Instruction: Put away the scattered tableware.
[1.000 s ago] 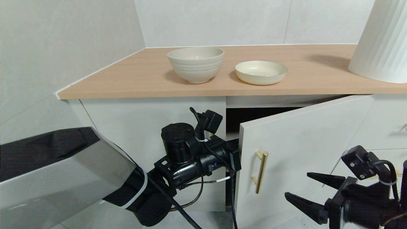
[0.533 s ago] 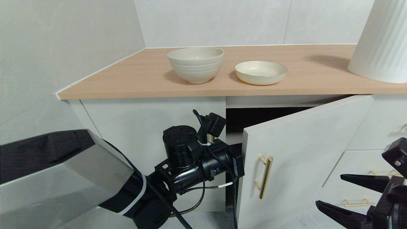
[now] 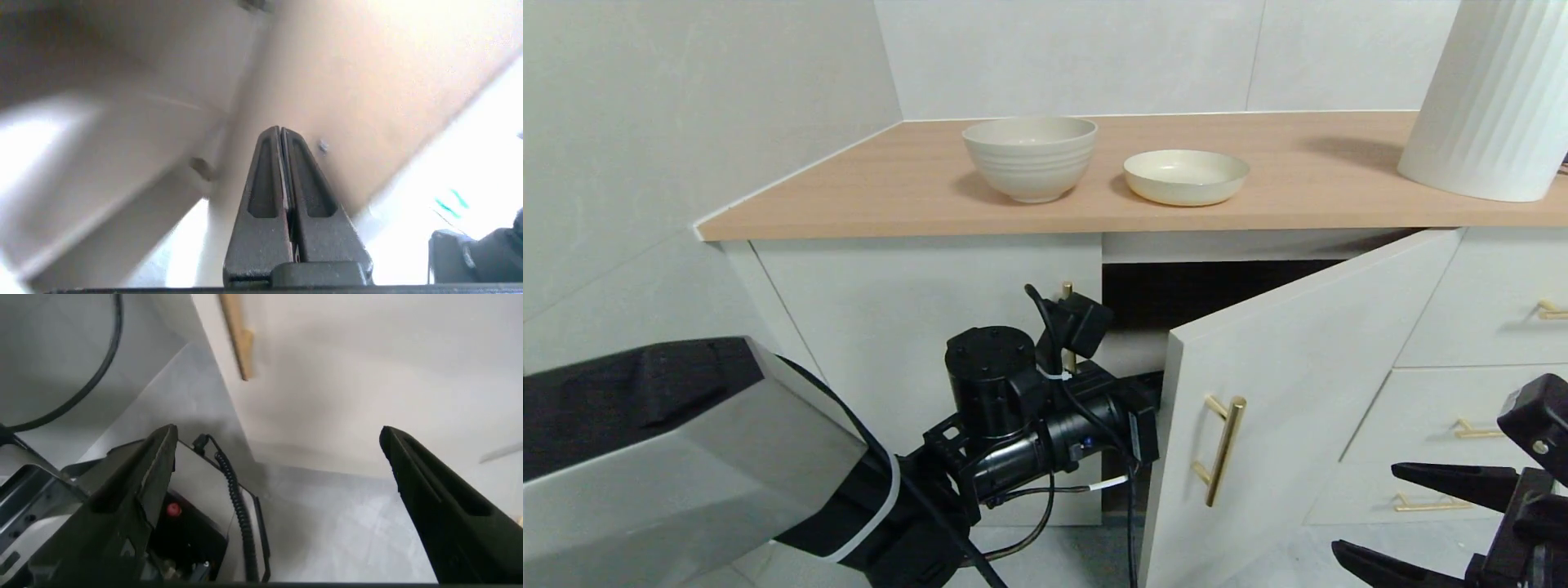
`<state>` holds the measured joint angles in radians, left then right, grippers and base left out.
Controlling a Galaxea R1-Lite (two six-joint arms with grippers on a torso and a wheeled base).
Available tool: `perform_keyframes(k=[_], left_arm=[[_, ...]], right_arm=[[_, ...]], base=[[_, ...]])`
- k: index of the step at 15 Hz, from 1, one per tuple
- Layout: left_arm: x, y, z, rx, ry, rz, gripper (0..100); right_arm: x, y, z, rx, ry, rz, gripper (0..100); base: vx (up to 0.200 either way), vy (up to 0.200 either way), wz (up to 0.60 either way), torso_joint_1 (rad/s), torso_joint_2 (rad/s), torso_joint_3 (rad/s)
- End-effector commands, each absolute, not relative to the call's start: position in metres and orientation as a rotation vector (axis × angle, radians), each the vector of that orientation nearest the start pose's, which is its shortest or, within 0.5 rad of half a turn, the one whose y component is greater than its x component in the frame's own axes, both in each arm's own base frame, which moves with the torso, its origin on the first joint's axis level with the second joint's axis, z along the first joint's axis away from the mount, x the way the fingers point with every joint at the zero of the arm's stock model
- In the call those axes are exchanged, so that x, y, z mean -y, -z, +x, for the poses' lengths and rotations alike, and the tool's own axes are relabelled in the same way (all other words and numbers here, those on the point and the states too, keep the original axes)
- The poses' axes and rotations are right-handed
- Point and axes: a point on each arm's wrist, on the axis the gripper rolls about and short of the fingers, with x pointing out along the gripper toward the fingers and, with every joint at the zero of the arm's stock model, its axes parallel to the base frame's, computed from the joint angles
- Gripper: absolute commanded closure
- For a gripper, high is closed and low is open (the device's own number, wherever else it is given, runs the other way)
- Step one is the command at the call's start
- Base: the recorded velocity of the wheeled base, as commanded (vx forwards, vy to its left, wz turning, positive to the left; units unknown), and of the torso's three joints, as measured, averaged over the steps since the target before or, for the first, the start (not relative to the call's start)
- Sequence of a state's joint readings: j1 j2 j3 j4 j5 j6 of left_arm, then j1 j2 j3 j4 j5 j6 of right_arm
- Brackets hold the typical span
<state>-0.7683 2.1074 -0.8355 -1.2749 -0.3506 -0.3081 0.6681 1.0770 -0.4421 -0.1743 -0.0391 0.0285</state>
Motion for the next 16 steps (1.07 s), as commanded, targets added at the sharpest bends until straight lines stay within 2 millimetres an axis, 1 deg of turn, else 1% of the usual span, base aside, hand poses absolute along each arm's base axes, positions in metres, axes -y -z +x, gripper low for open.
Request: perform_keyframes(k=[1, 5, 8, 10, 13, 16], left_arm=[[0.269, -0.112, 0.266, -0.173, 1.111, -0.275, 100], [0.274, -0.104, 0.269, -0.185, 1.11, -0.272, 100], [0.282, -0.094, 0.277, -0.184, 1.11, -0.273, 100], [0.286, -0.089, 0.276, -0.191, 1.119, -0.273, 100], [0.287, -0.088, 0.275, -0.193, 1.121, -0.272, 100], [0.291, -0.083, 0.279, -0.175, 1.109, -0.275, 100]], right_arm=[[-0.083, -0.175, 0.107, -0.45, -0.613, -0.137, 0], [-0.085, -0.174, 0.105, -0.456, -0.63, -0.145, 0], [-0.085, -0.174, 0.105, -0.458, -0.632, -0.145, 0], [-0.086, -0.173, 0.105, -0.459, -0.633, -0.146, 0], [-0.086, -0.173, 0.105, -0.459, -0.636, -0.146, 0], [-0.086, -0.174, 0.105, -0.457, -0.635, -0.147, 0]], base=[[-0.2, 0.0, 0.0, -0.002, 0.0, 0.007], [0.0, 0.0, 0.0, 0.0, 0.0, 0.0], [0.0, 0.0, 0.0, 0.0, 0.0, 0.0], [0.0, 0.0, 0.0, 0.0, 0.0, 0.0], [-0.2, 0.0, 0.0, 0.006, 0.0, 0.004], [0.0, 0.0, 0.0, 0.0, 0.0, 0.0]])
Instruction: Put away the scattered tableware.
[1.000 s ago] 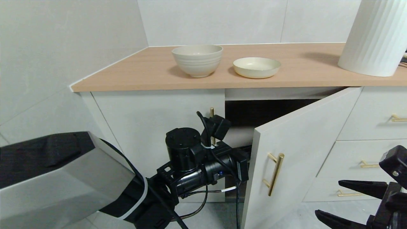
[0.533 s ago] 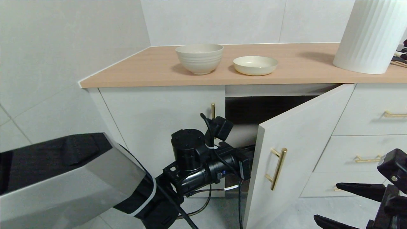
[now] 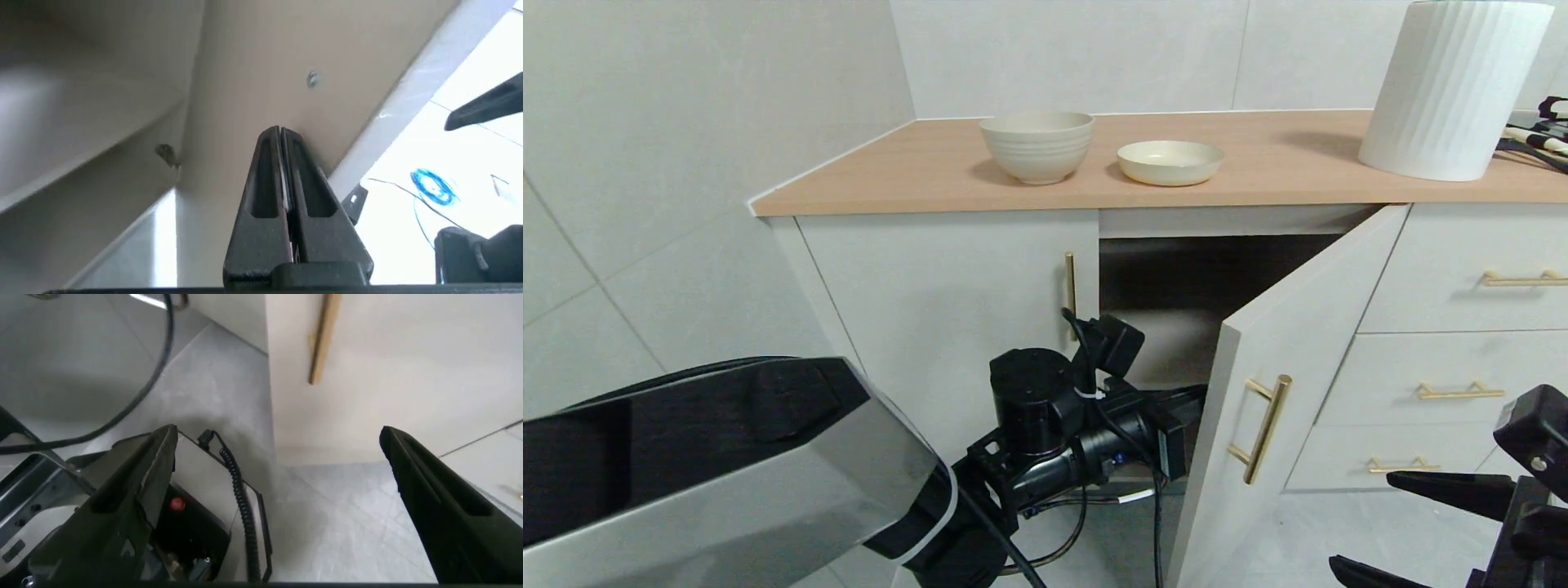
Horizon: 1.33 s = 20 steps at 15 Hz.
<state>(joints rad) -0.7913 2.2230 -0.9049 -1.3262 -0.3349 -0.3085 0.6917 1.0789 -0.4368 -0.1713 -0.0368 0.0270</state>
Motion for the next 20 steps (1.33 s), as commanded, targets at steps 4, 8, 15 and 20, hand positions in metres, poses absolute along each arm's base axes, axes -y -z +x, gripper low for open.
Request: perform_keyframes(k=[4, 8, 15, 20], left_arm=[[0.299, -0.069, 0.288, -0.179, 1.072, -0.274, 100], [0.324, -0.073, 0.263, -0.135, 1.148, -0.285, 100], [0.311, -0.073, 0.215, -0.222, 1.514, -0.324, 100], [0.282, -0.089, 0.25, -0.188, 1.304, -0.265, 100]], right_arm=[[-0.087, -0.174, 0.104, -0.457, -0.647, -0.149, 0], [-0.088, -0.176, 0.099, -0.44, -0.697, -0.141, 0], [-0.077, -0.186, 0.076, -0.362, -0.977, -0.062, 0], [-0.08, -0.19, 0.086, -0.366, -0.855, -0.067, 0]], base=[[0.0, 0.0, 0.0, 0.0, 0.0, 0.0], [0.0, 0.0, 0.0, 0.0, 0.0, 0.0], [0.0, 0.0, 0.0, 0.0, 0.0, 0.0], [0.0, 0.0, 0.0, 0.0, 0.0, 0.0]])
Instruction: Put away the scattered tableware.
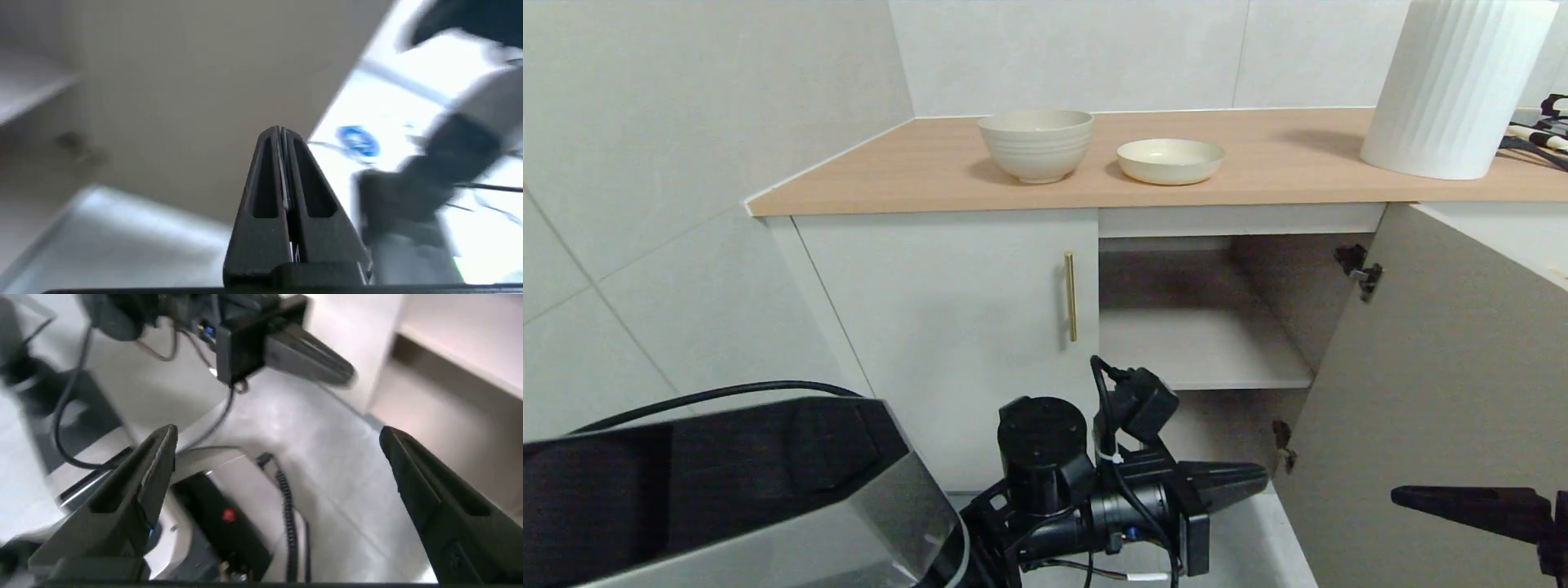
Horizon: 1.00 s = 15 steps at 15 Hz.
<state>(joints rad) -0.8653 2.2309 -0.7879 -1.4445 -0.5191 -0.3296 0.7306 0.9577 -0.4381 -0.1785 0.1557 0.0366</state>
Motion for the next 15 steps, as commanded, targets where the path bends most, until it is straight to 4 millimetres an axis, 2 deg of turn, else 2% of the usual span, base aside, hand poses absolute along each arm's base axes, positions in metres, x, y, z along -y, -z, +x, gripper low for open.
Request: perform_keyframes(k=[1, 3, 6, 7, 8, 11, 12, 15], left_arm=[[0.267, -0.102, 0.256, -0.211, 1.208, -0.242, 100], [0.237, -0.124, 0.26, -0.227, 1.096, -0.173, 100], [0.197, -0.151, 0.252, -0.186, 1.025, -0.129, 100], [0.167, -0.169, 0.246, -0.153, 0.956, -0.133, 100], [0.144, -0.181, 0.241, -0.15, 0.9, -0.137, 100], [0.091, -0.206, 0.217, -0.214, 0.744, -0.147, 100], [0.081, -0.209, 0.206, -0.244, 0.712, -0.152, 0], [0.059, -0.219, 0.182, -0.277, 0.634, -0.16, 0]], right_arm=[[-0.081, -0.19, 0.089, -0.374, -0.831, -0.064, 0], [-0.082, -0.195, 0.092, -0.367, -0.818, -0.021, 0], [-0.085, -0.2, 0.105, -0.378, -0.732, 0.002, 0], [-0.089, -0.203, 0.112, -0.375, -0.662, -0.009, 0], [-0.091, -0.205, 0.116, -0.37, -0.624, -0.015, 0], [-0.097, -0.218, 0.129, -0.349, -0.596, -0.006, 0], [-0.101, -0.225, 0.137, -0.339, -0.59, -0.001, 0], [-0.116, -0.237, 0.162, -0.364, -0.569, -0.011, 0]], base=[[0.0, 0.0, 0.0, 0.0, 0.0, 0.0], [0.0, 0.0, 0.0, 0.0, 0.0, 0.0], [0.0, 0.0, 0.0, 0.0, 0.0, 0.0], [0.0, 0.0, 0.0, 0.0, 0.0, 0.0], [0.0, 0.0, 0.0, 0.0, 0.0, 0.0], [0.0, 0.0, 0.0, 0.0, 0.0, 0.0], [0.0, 0.0, 0.0, 0.0, 0.0, 0.0], [0.0, 0.0, 0.0, 0.0, 0.0, 0.0]])
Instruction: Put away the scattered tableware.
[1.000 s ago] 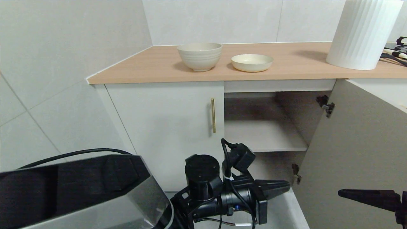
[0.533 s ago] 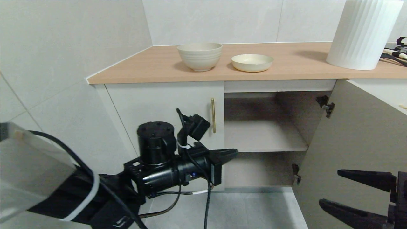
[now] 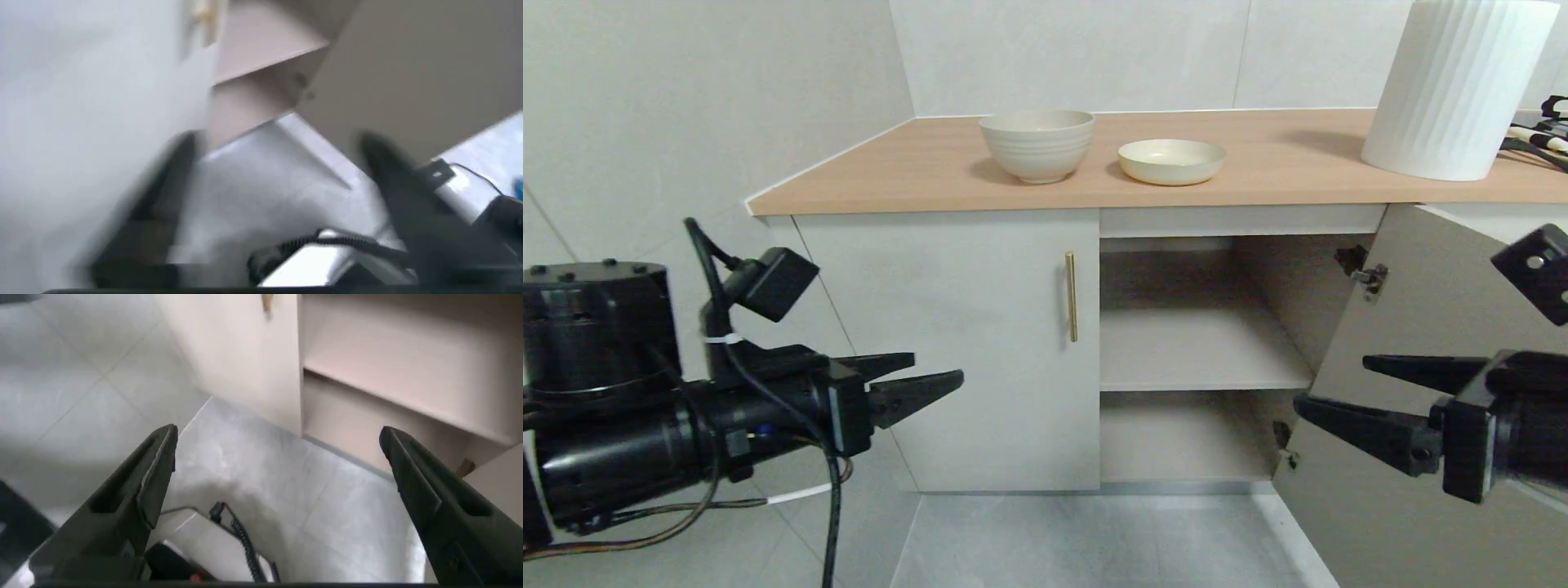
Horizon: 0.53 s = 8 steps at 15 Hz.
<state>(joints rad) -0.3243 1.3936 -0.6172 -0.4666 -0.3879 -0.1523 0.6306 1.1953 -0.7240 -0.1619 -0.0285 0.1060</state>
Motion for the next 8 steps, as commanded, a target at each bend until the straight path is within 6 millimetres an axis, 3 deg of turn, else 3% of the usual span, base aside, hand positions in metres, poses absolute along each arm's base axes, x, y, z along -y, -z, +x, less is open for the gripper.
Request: perform_keyframes(k=[1, 4, 8], left_arm=[[0.059, -0.219, 0.182, -0.277, 0.634, -0.16, 0], [0.053, -0.232, 0.176, -0.236, 0.534, -0.157, 0], [0.054, -0.24, 0.178, -0.208, 0.54, -0.156, 0]], right_arm=[[-0.116, -0.237, 0.162, -0.364, -0.569, -0.011, 0], [-0.115, -0.236, 0.186, -0.407, -0.479, 0.013, 0], [-0.111, -0.236, 0.181, -0.427, -0.471, 0.001, 0]], base=[[0.0, 0.0, 0.0, 0.0, 0.0, 0.0], [0.0, 0.0, 0.0, 0.0, 0.0, 0.0], [0.0, 0.0, 0.0, 0.0, 0.0, 0.0]])
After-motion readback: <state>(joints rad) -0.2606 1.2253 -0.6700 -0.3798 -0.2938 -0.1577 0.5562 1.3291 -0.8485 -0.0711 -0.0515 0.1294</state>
